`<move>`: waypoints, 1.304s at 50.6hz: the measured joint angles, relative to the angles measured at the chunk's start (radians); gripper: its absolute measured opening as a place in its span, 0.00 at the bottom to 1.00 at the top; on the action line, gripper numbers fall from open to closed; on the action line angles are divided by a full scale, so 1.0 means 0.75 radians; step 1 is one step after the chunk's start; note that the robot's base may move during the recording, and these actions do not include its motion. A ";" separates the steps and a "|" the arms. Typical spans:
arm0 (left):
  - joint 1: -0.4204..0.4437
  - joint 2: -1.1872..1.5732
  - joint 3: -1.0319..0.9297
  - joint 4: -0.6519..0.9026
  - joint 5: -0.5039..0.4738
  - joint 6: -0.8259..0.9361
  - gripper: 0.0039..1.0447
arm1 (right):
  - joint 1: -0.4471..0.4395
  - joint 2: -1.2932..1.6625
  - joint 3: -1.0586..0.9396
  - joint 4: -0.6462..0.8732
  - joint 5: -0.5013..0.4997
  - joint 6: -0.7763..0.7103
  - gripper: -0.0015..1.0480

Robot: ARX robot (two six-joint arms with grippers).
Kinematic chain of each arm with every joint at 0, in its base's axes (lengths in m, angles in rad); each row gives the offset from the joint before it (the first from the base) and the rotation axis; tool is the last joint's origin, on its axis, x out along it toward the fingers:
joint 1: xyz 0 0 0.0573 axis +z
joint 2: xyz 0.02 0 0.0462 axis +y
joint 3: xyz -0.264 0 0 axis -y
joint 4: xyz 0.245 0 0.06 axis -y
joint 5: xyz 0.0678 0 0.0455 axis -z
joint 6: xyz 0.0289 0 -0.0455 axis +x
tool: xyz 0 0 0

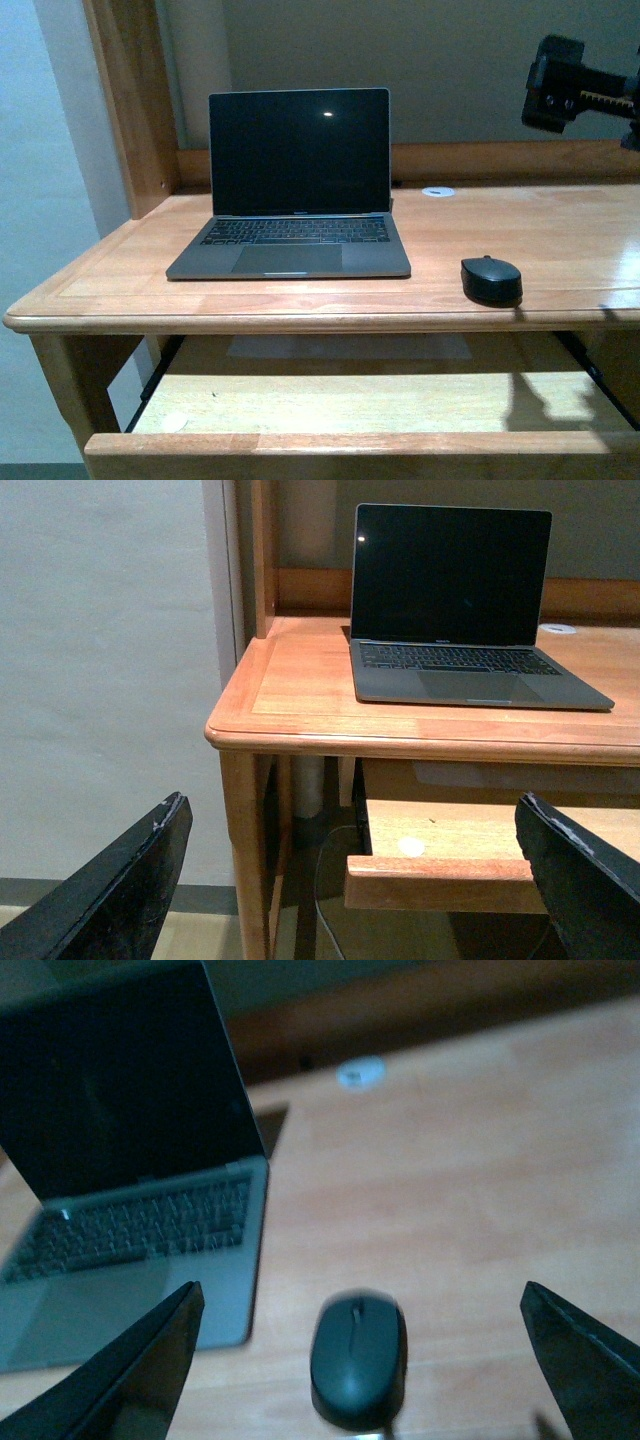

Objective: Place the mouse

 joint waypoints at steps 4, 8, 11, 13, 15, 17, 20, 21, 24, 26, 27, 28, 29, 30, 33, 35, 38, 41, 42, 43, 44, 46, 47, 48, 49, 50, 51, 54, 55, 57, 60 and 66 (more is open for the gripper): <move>-0.001 0.000 0.000 -0.001 -0.001 0.000 0.94 | -0.004 -0.027 -0.171 0.421 0.055 -0.146 0.77; -0.001 0.000 0.000 -0.001 -0.002 0.000 0.94 | -0.012 -0.077 -0.352 0.562 0.053 -0.250 0.67; -0.001 0.000 0.000 0.001 -0.001 -0.001 0.94 | -0.029 -0.111 -0.475 0.653 0.049 -0.306 0.58; -0.001 0.000 0.000 -0.001 -0.001 0.000 0.94 | -0.040 -0.135 -0.532 0.691 0.048 -0.329 0.53; -0.001 0.000 0.000 -0.001 -0.001 0.000 0.94 | -0.048 -0.167 -0.582 0.727 0.042 -0.346 0.48; -0.001 0.000 0.000 0.000 -0.001 0.000 0.94 | -0.059 -0.203 -0.627 0.752 0.039 -0.359 0.42; -0.001 0.000 0.000 -0.001 -0.001 0.000 0.94 | -0.068 -0.250 -0.676 0.782 0.035 -0.367 0.35; -0.001 0.000 0.000 -0.001 -0.001 -0.001 0.94 | -0.071 -0.283 -0.709 0.794 0.030 -0.372 0.32; -0.001 0.000 0.000 -0.001 -0.001 0.000 0.94 | -0.074 -0.331 -0.762 0.816 0.021 -0.380 0.25; -0.001 0.000 0.000 0.000 -0.001 0.000 0.94 | -0.075 -0.371 -0.812 0.829 0.014 -0.385 0.18; -0.001 0.000 0.000 -0.001 -0.001 0.000 0.94 | -0.076 -0.380 -0.826 0.832 0.013 -0.386 0.16; -0.001 0.000 0.000 -0.001 -0.001 0.000 0.94 | -0.078 -0.393 -0.850 0.836 0.006 -0.387 0.13; -0.001 0.000 0.000 -0.001 -0.001 0.000 0.94 | -0.078 -0.406 -0.875 0.837 -0.002 -0.390 0.09; -0.001 0.000 0.000 0.000 -0.001 0.000 0.94 | -0.081 -0.418 -0.900 0.837 -0.005 -0.390 0.06; -0.001 0.000 0.000 -0.001 -0.001 -0.001 0.94 | -0.090 -0.447 -0.960 0.837 -0.011 -0.396 0.02; -0.001 0.000 0.000 -0.001 -0.001 0.000 0.94 | -0.096 -0.469 -0.993 0.837 -0.011 -0.399 0.02; -0.001 0.000 0.000 -0.001 -0.001 0.000 0.94 | -0.107 -0.520 -1.051 0.840 -0.019 -0.399 0.02; -0.001 0.000 0.000 -0.001 -0.001 0.000 0.94 | -0.143 -0.562 -1.082 0.840 -0.072 -0.399 0.02; -0.001 0.000 0.000 -0.001 -0.001 0.000 0.94 | -0.151 -0.573 -1.089 0.841 -0.079 -0.400 0.02; -0.001 0.000 0.000 0.000 -0.001 0.000 0.94 | -0.162 -0.593 -1.103 0.841 -0.080 -0.400 0.02; -0.001 0.000 0.000 0.000 -0.002 0.000 0.94 | -0.170 -0.611 -1.114 0.841 -0.080 -0.399 0.02; -0.001 0.000 0.000 -0.001 -0.002 0.000 0.94 | -0.180 -0.637 -1.133 0.840 -0.079 -0.399 0.02; -0.001 0.000 0.000 -0.001 -0.002 0.000 0.94 | -0.182 -0.654 -1.146 0.838 -0.079 -0.399 0.02; -0.001 0.000 0.000 -0.001 -0.001 0.000 0.94 | -0.182 -0.680 -1.167 0.831 -0.081 -0.399 0.02; -0.001 0.000 0.000 -0.001 -0.001 0.000 0.94 | -0.181 -0.695 -1.182 0.824 -0.082 -0.399 0.02; -0.001 0.000 0.000 0.000 -0.001 0.000 0.94 | -0.181 -0.703 -1.189 0.822 -0.084 -0.399 0.02; -0.001 0.000 0.000 0.000 -0.001 0.000 0.94 | -0.181 -0.719 -1.202 0.813 -0.086 -0.400 0.02; -0.001 0.000 0.000 -0.001 -0.001 0.000 0.94 | -0.176 -0.757 -1.234 0.795 -0.090 -0.399 0.02; -0.001 0.000 0.000 -0.001 -0.001 0.000 0.94 | -0.176 -0.765 -1.240 0.793 -0.090 -0.399 0.02; -0.001 0.000 0.000 -0.001 -0.001 0.000 0.94 | -0.176 -0.791 -1.257 0.783 -0.090 -0.399 0.02; -0.001 0.000 0.000 -0.001 -0.001 0.000 0.94 | -0.176 -0.855 -1.287 0.757 -0.090 -0.399 0.02; -0.001 0.000 0.000 -0.001 -0.001 0.000 0.94 | -0.176 -0.955 -1.329 0.702 -0.090 -0.399 0.02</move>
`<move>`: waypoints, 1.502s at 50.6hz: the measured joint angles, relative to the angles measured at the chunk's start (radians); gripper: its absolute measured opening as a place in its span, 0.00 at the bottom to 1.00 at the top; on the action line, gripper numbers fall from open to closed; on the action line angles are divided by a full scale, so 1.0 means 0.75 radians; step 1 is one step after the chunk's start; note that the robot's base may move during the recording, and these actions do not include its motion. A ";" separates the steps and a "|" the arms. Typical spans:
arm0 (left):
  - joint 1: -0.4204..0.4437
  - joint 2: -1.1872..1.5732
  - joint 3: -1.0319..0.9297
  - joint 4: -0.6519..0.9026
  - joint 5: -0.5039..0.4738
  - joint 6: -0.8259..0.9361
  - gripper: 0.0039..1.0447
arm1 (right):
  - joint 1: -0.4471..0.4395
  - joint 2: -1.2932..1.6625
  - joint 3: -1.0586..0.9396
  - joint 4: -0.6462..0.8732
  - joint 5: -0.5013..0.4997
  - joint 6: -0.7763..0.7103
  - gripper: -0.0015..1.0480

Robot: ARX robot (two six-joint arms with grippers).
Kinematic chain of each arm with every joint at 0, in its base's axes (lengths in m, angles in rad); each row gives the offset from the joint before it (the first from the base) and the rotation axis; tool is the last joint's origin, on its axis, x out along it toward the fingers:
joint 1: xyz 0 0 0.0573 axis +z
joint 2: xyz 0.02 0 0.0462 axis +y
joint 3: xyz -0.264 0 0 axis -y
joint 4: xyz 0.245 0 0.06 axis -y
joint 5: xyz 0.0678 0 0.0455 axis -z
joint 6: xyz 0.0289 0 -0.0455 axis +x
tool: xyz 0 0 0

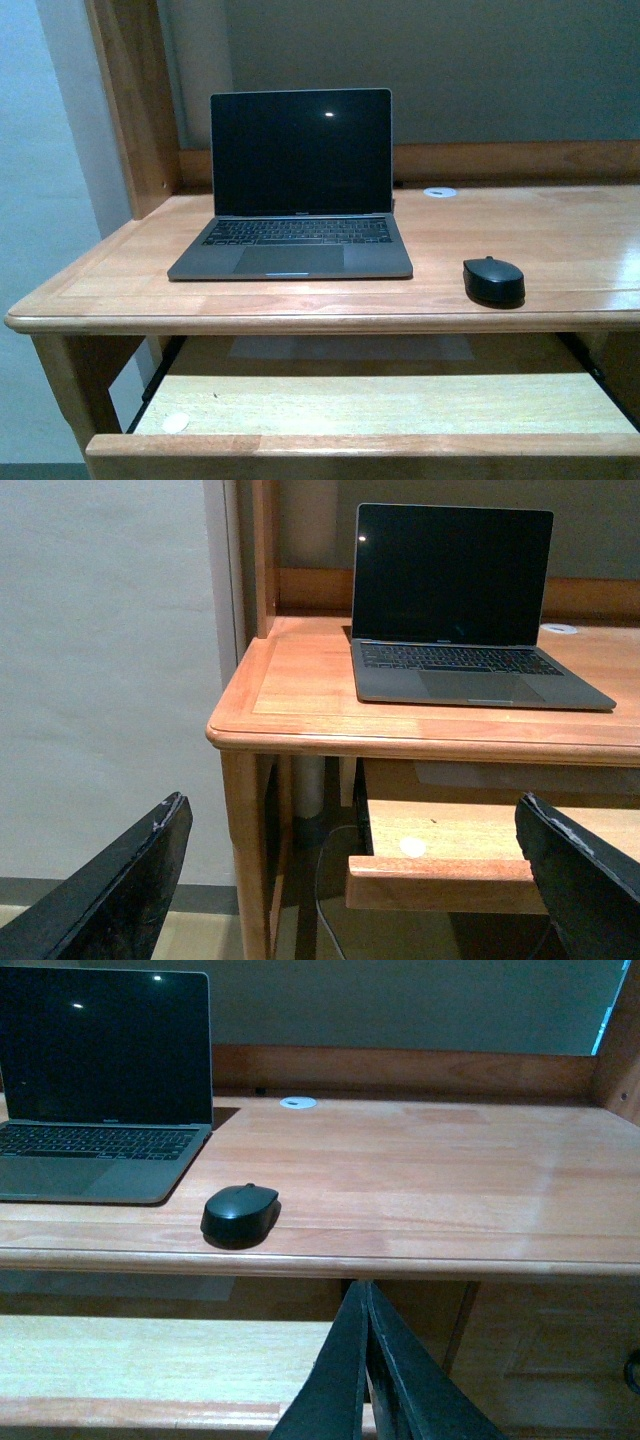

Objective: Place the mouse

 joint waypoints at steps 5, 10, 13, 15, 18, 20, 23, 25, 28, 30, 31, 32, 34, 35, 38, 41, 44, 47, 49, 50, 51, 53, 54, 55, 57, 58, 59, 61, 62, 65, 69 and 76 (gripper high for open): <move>0.000 0.000 0.000 0.000 0.000 0.000 0.94 | 0.000 -0.068 -0.029 -0.044 0.000 0.000 0.02; 0.000 0.000 0.000 0.000 0.001 0.000 0.94 | 0.000 -0.078 -0.081 0.021 -0.001 0.000 0.02; 0.000 0.000 0.000 0.000 0.000 0.000 0.94 | 0.000 -0.127 -0.113 -0.051 0.000 -0.001 0.02; 0.000 0.000 0.000 0.000 0.000 0.000 0.94 | 0.000 -0.180 -0.125 -0.095 -0.001 -0.001 0.02; 0.000 0.000 0.000 0.000 0.000 0.000 0.94 | 0.000 -0.252 -0.125 -0.130 -0.001 -0.001 0.02; 0.000 0.000 0.000 0.000 0.000 0.001 0.94 | 0.000 -0.298 -0.125 -0.166 0.000 -0.001 0.02; 0.000 0.000 0.000 0.000 0.000 0.000 0.94 | 0.000 -0.366 -0.126 -0.229 0.000 -0.001 0.02; 0.000 0.000 0.000 0.001 0.000 0.000 0.94 | 0.000 -0.402 -0.126 -0.266 0.000 -0.001 0.02; 0.000 0.000 0.000 0.000 0.000 0.000 0.94 | 0.000 -0.462 -0.126 -0.327 0.000 -0.001 0.02; 0.000 0.000 0.000 0.000 0.000 0.000 0.94 | 0.000 -0.508 -0.126 -0.363 0.000 -0.001 0.02; 0.000 0.000 0.000 0.000 0.000 0.000 0.94 | 0.000 -0.524 -0.126 -0.380 0.000 -0.001 0.02; 0.000 0.000 0.000 0.000 0.000 0.000 0.94 | 0.000 -0.542 -0.126 -0.396 0.000 -0.001 0.02; 0.000 0.000 0.000 0.000 0.000 0.000 0.94 | 0.000 -0.574 -0.126 -0.425 0.000 -0.001 0.02; 0.000 0.000 0.000 0.000 0.000 0.000 0.94 | 0.000 -0.591 -0.126 -0.439 -0.001 -0.001 0.02; 0.000 0.000 0.000 0.000 0.000 0.000 0.94 | 0.000 -0.626 -0.126 -0.467 0.000 -0.001 0.02; 0.000 0.000 0.000 0.000 0.000 0.000 0.94 | 0.000 -0.660 -0.126 -0.502 0.000 -0.001 0.02; 0.000 0.000 0.000 0.000 0.000 0.000 0.94 | 0.000 -0.724 -0.127 -0.569 0.000 -0.001 0.02; 0.000 0.000 0.000 0.000 0.000 0.000 0.94 | 0.000 -0.782 -0.127 -0.621 0.000 -0.001 0.02; 0.000 0.000 0.000 0.000 0.000 0.000 0.94 | 0.000 -0.819 -0.127 -0.658 0.000 -0.001 0.02; 0.000 0.000 0.000 0.000 0.000 0.000 0.94 | 0.000 -0.835 -0.127 -0.676 0.000 -0.001 0.02; 0.000 0.000 0.000 0.000 0.000 0.000 0.94 | 0.000 -0.854 -0.127 -0.696 0.000 -0.001 0.02; 0.000 0.000 0.000 0.000 0.000 0.000 0.94 | 0.000 -0.883 -0.127 -0.720 0.000 -0.001 0.02; 0.000 0.000 0.000 0.000 0.000 0.000 0.94 | 0.000 -0.902 -0.127 -0.740 0.000 -0.001 0.02; 0.000 0.000 0.000 0.000 0.000 0.000 0.94 | 0.000 -0.915 -0.127 -0.752 0.000 -0.001 0.02; 0.000 0.000 0.000 0.000 0.000 0.000 0.94 | 0.000 -0.941 -0.127 -0.781 0.000 -0.001 0.02; 0.000 0.000 0.000 0.000 0.000 0.000 0.94 | 0.000 -0.952 -0.127 -0.790 0.000 -0.001 0.02; 0.000 0.000 0.000 0.000 0.000 0.000 0.94 | 0.000 -0.964 -0.127 -0.802 0.000 -0.001 0.02; 0.000 0.000 0.000 0.000 0.000 0.000 0.94 | 0.000 -0.987 -0.127 -0.825 0.000 -0.001 0.02; 0.000 0.000 0.000 0.000 0.000 0.000 0.94 | 0.000 -0.997 -0.127 -0.837 0.000 -0.001 0.02; 0.000 0.000 0.000 0.000 0.000 0.000 0.94 | 0.000 -1.033 -0.126 -0.880 0.000 -0.001 0.02; 0.000 0.000 0.000 0.001 0.001 0.000 0.94 | -0.001 -1.244 -0.125 -1.063 0.002 -0.002 0.02; 0.000 0.000 0.000 -0.001 0.002 0.001 0.94 | 0.000 -1.239 -0.121 -1.080 0.001 -0.004 0.02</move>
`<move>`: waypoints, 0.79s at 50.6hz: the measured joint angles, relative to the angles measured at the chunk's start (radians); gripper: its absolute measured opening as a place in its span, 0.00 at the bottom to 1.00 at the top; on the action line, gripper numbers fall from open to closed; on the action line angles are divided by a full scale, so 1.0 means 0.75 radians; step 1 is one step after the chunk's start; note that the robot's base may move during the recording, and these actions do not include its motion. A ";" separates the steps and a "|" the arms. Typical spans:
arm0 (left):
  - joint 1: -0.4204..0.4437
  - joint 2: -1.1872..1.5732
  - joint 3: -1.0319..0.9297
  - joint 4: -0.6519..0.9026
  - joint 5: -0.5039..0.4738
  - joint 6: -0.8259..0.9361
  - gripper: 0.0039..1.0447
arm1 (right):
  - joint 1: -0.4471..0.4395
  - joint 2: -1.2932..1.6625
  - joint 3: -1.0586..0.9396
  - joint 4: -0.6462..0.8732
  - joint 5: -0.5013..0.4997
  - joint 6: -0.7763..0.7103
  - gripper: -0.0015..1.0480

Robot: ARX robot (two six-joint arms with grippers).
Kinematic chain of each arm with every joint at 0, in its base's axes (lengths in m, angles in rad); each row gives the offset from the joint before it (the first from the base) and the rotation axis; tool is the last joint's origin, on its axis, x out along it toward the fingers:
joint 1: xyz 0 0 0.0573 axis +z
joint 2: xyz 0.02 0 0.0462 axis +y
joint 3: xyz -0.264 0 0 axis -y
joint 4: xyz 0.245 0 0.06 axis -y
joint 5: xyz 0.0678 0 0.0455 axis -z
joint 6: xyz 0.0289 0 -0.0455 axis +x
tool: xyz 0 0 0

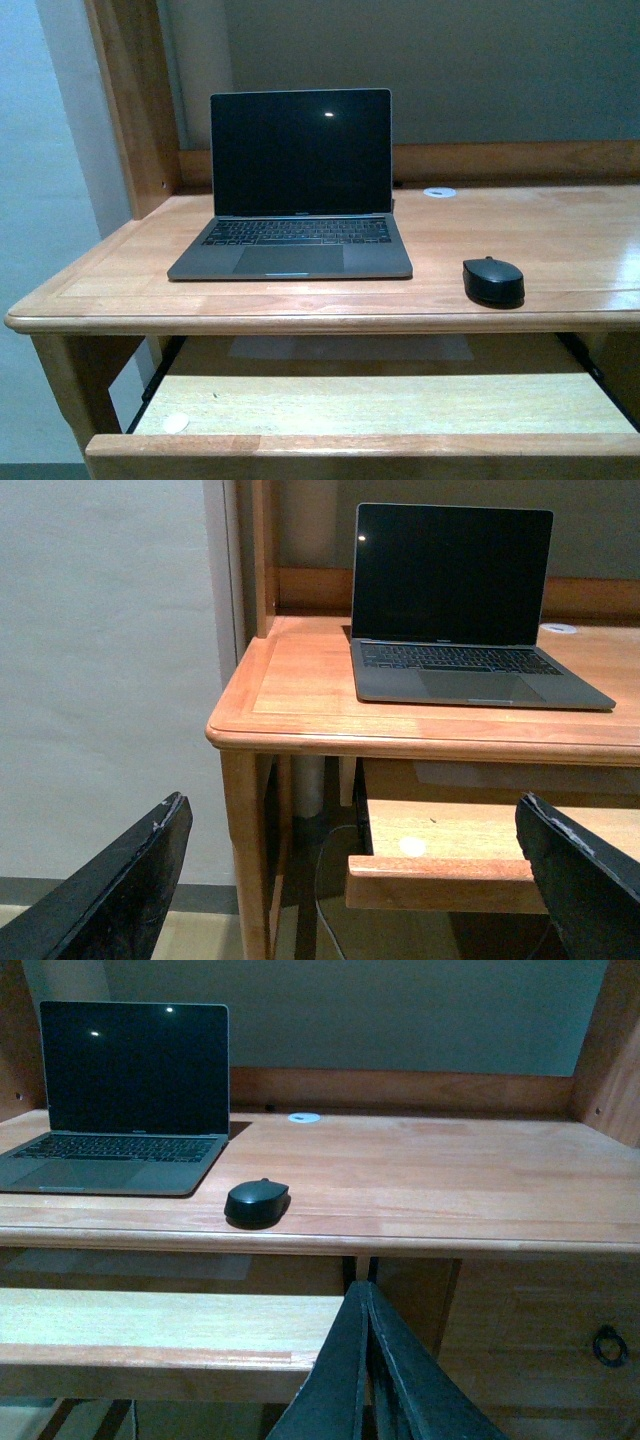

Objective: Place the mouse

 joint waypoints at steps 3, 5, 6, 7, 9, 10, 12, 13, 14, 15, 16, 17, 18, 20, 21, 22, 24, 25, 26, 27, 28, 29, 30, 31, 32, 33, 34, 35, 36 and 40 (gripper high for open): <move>0.000 0.000 0.000 0.000 -0.001 -0.001 0.94 | -0.001 0.000 0.000 0.001 -0.001 0.000 0.02; 0.000 0.000 0.000 0.001 -0.001 0.000 0.94 | 0.000 0.001 0.000 0.001 -0.001 0.000 0.02; 0.000 0.000 0.000 0.001 -0.001 0.000 0.94 | 0.000 0.000 0.000 0.001 -0.001 -0.001 0.02; 0.000 0.000 0.000 0.001 -0.001 0.000 0.94 | -0.001 0.000 0.000 0.001 -0.001 -0.001 0.02; 0.000 0.000 0.000 0.001 -0.001 0.000 0.94 | 0.000 0.000 0.000 0.001 -0.001 -0.001 0.07; 0.000 0.000 0.000 0.001 -0.001 -0.001 0.94 | 0.000 0.001 0.000 0.001 -0.001 -0.001 0.11; 0.000 0.000 0.000 0.001 -0.001 0.000 0.94 | 0.000 0.000 0.000 0.001 -0.001 -0.001 0.16; 0.000 0.000 0.000 0.001 -0.001 0.000 0.94 | 0.000 0.000 0.000 0.001 -0.001 -0.001 0.21; 0.000 0.000 0.000 0.001 -0.001 0.000 0.94 | -0.001 0.000 0.000 0.001 -0.001 -0.001 0.26; 0.000 0.000 0.000 0.001 -0.001 0.000 0.94 | -0.001 0.000 0.000 0.001 -0.001 -0.001 0.32; 0.000 0.000 0.000 0.001 -0.001 0.000 0.94 | 0.000 0.000 0.000 0.001 -0.001 -0.001 0.37; 0.000 0.000 0.000 0.001 -0.001 0.000 0.94 | 0.000 0.000 0.000 0.001 -0.001 -0.001 0.42; 0.000 0.000 0.000 0.001 -0.001 0.000 0.94 | 0.000 0.000 0.000 0.001 -0.001 -0.001 0.47; 0.000 0.000 0.000 0.001 -0.001 0.000 0.94 | 0.000 0.000 0.000 0.001 -0.001 -0.001 0.59; 0.000 0.000 0.000 0.001 -0.001 0.000 0.94 | 0.000 0.000 0.000 0.001 -0.001 -0.001 0.65; 0.000 0.000 0.000 0.001 -0.001 0.000 0.94 | 0.000 0.000 0.000 0.001 -0.001 -0.001 0.70; 0.000 0.000 0.000 0.001 -0.001 0.000 0.94 | 0.000 0.000 0.000 0.001 -0.001 -0.001 0.82; 0.000 0.000 0.000 0.001 -0.001 0.000 0.94 | 0.000 0.001 0.000 0.001 -0.001 -0.001 0.87; 0.000 0.000 0.000 0.001 -0.001 0.000 0.94 | 0.000 0.001 0.000 0.001 -0.001 -0.001 0.93; 0.000 0.000 0.000 0.001 -0.001 0.000 0.94 | 0.000 0.001 0.000 0.001 -0.001 0.000 0.96; 0.000 0.000 0.000 0.001 -0.001 0.000 0.94 | 0.000 0.001 0.000 0.001 -0.001 -0.001 0.95; 0.000 0.000 0.000 0.001 -0.001 0.000 0.94 | 0.000 0.000 0.000 0.001 -0.001 -0.001 0.93; 0.000 0.000 0.000 0.001 -0.001 0.000 0.94 | 0.000 0.001 0.000 0.001 -0.001 -0.001 0.93; 0.000 0.000 0.000 0.001 -0.001 0.000 0.94 | 0.000 0.000 0.000 0.001 -0.001 -0.001 0.93; 0.000 0.000 0.000 0.001 -0.001 0.000 0.94 | 0.000 0.000 0.000 0.001 -0.001 -0.001 0.93; 0.000 0.000 0.000 0.001 -0.001 0.000 0.94 | 0.000 0.001 0.000 0.001 -0.001 -0.001 0.93; 0.000 0.000 0.000 0.001 -0.001 0.000 0.94 | 0.000 0.001 0.000 0.001 -0.001 -0.001 0.94; 0.000 0.000 0.000 0.001 -0.001 0.000 0.94 | 0.000 0.001 0.000 0.001 -0.001 -0.001 0.94; 0.000 0.000 0.000 0.001 -0.001 0.000 0.94 | 0.000 0.001 0.000 0.001 -0.001 -0.001 0.94; 0.000 0.000 0.000 0.001 -0.001 0.000 0.94 | 0.000 0.000 0.000 0.001 -0.001 -0.001 0.94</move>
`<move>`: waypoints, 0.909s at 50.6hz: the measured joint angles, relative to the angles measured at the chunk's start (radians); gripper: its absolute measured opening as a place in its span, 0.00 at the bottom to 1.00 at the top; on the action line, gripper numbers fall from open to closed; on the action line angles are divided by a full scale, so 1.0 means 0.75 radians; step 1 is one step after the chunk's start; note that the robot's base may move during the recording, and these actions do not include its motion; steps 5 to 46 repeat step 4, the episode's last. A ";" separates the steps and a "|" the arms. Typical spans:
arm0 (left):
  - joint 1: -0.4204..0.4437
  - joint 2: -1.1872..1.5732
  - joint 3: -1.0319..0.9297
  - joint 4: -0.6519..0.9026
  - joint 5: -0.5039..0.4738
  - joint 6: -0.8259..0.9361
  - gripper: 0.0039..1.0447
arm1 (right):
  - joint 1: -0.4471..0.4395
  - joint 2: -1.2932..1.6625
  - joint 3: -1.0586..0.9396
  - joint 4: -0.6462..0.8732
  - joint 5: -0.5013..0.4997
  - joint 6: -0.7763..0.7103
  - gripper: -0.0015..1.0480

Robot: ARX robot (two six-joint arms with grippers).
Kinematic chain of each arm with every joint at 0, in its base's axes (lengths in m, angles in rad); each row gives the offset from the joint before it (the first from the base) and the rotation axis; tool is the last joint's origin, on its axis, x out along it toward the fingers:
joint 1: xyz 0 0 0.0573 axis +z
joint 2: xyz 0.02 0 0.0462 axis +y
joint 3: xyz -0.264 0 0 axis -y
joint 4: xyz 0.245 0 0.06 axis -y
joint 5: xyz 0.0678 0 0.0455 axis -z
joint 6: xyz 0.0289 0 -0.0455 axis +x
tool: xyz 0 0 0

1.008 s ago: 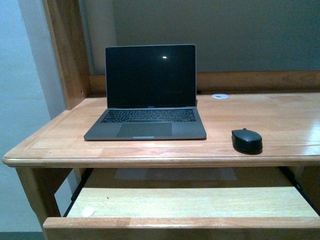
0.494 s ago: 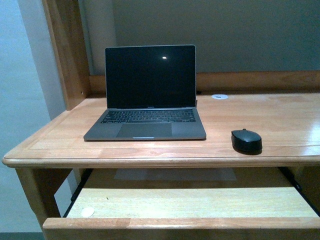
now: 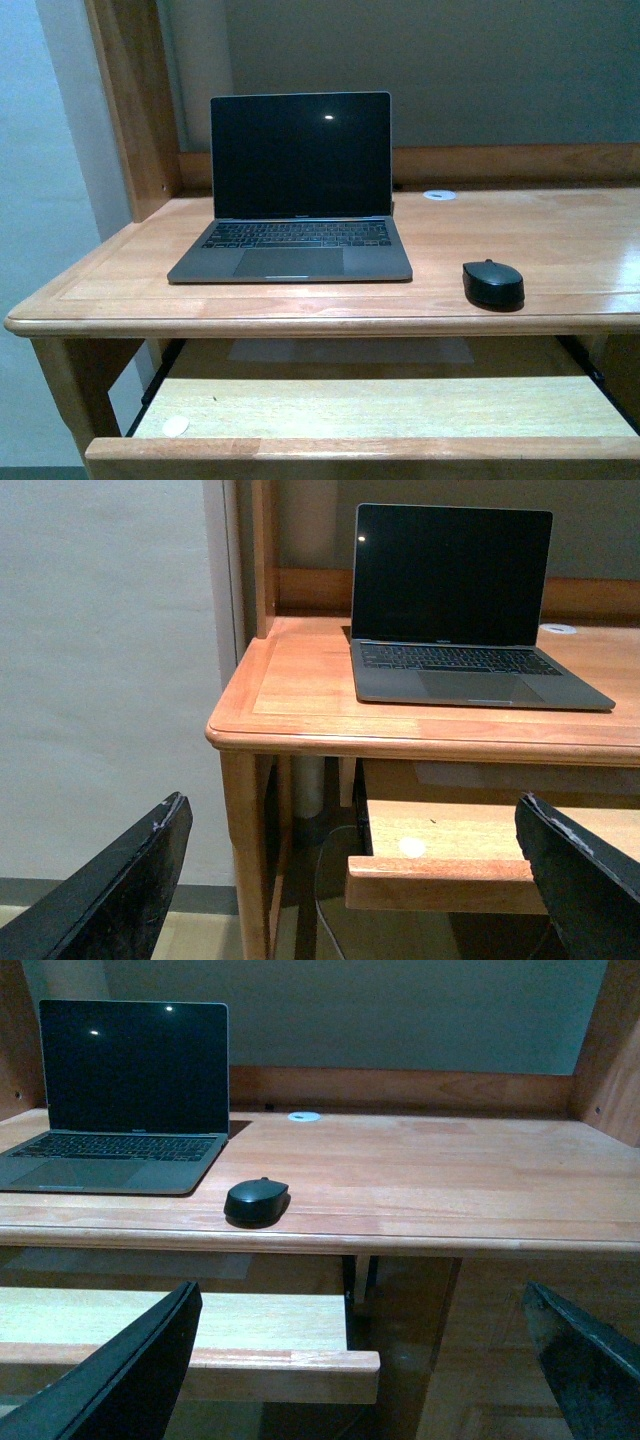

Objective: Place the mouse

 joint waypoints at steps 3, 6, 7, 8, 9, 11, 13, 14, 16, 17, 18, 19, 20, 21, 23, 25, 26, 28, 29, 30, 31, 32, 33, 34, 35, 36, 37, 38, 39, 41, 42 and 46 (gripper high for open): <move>0.000 0.000 0.000 0.001 0.000 0.000 0.94 | 0.000 0.000 0.000 0.000 0.000 0.000 0.94; 0.000 0.000 0.000 0.000 0.000 0.000 0.94 | 0.000 0.001 0.000 0.000 0.000 0.000 0.94; 0.000 0.000 0.000 0.000 0.000 0.000 0.94 | 0.000 0.001 0.000 0.000 0.000 0.000 0.94; 0.000 0.000 0.000 0.000 0.000 0.000 0.94 | 0.000 0.001 0.000 0.000 0.000 0.000 0.94; 0.000 0.000 0.000 0.000 0.000 0.000 0.94 | 0.000 0.001 0.000 0.000 0.000 0.000 0.94; 0.000 0.000 0.000 0.000 0.000 0.000 0.94 | 0.000 0.001 0.000 0.000 0.000 0.000 0.94; 0.000 0.000 0.000 0.000 0.000 0.000 0.94 | 0.000 0.001 0.000 0.000 0.000 0.000 0.94; 0.000 0.000 0.000 0.000 0.000 0.000 0.94 | 0.000 0.001 0.000 0.000 0.000 0.000 0.94; 0.000 0.000 0.000 0.000 0.000 0.000 0.94 | 0.000 0.001 0.000 0.000 0.000 0.000 0.94; 0.000 0.000 0.000 0.000 0.000 0.000 0.94 | 0.000 0.001 0.000 0.000 0.000 0.000 0.94; 0.000 0.000 0.000 0.000 0.000 0.000 0.94 | 0.000 0.001 0.000 0.000 0.000 0.000 0.94; 0.000 0.000 0.000 0.000 0.000 0.000 0.94 | 0.000 0.001 0.000 0.000 0.000 0.000 0.94; 0.000 0.000 0.000 0.000 0.000 0.000 0.94 | 0.000 0.001 0.000 0.000 0.000 0.000 0.94; 0.000 0.000 0.000 0.000 0.000 0.000 0.94 | 0.000 0.001 0.000 0.000 0.000 0.000 0.94; 0.000 0.000 0.000 0.000 0.000 0.000 0.94 | 0.000 0.001 0.000 0.000 0.000 0.000 0.94; 0.000 0.000 0.000 0.000 0.000 0.000 0.94 | 0.000 0.001 0.000 0.000 0.000 0.000 0.94; 0.000 0.000 0.000 0.000 0.000 0.000 0.94 | 0.000 0.001 0.000 0.000 0.000 0.000 0.94; 0.000 0.000 0.000 0.000 0.000 0.000 0.94 | 0.000 0.001 0.000 0.000 0.000 0.000 0.94; 0.000 0.000 0.000 0.000 0.000 0.000 0.94 | 0.000 0.001 0.000 0.000 0.000 0.000 0.94; 0.000 0.000 0.000 0.000 0.000 0.000 0.94 | 0.000 0.001 0.000 0.000 0.000 0.000 0.94; 0.000 0.000 0.000 0.000 0.000 0.000 0.94 | 0.000 0.001 0.000 0.000 0.000 0.000 0.94; 0.000 0.000 0.000 0.000 0.000 0.000 0.94 | 0.000 0.001 0.000 0.000 0.000 0.000 0.94; 0.000 0.000 0.000 0.000 0.000 0.000 0.94 | 0.000 0.001 0.000 0.000 0.000 0.000 0.94; 0.000 0.000 0.000 0.000 0.000 0.000 0.94 | 0.000 0.001 0.000 0.000 0.000 0.000 0.94; 0.000 0.000 0.000 0.000 0.000 0.000 0.94 | 0.000 0.001 0.000 0.000 0.000 0.000 0.94; 0.000 0.000 0.000 0.000 0.000 0.000 0.94 | 0.000 0.001 0.000 0.000 0.000 0.000 0.94; 0.000 0.000 0.000 0.000 0.000 0.000 0.94 | 0.000 0.001 0.000 0.000 0.000 0.000 0.94; 0.000 0.000 0.000 0.000 0.000 0.000 0.94 | 0.000 0.001 0.000 0.000 0.000 0.000 0.94; 0.000 0.000 0.000 0.000 0.000 0.000 0.94 | 0.000 0.001 0.000 0.000 0.000 0.000 0.94; 0.000 0.000 0.000 0.000 0.000 0.000 0.94 | 0.000 0.001 0.000 0.000 0.000 0.000 0.94; 0.000 0.000 0.000 0.000 0.000 0.000 0.94 | 0.000 0.001 0.000 0.000 0.000 0.000 0.94; 0.000 0.000 0.000 0.000 0.000 0.000 0.94 | 0.000 0.001 0.000 0.000 0.000 0.000 0.94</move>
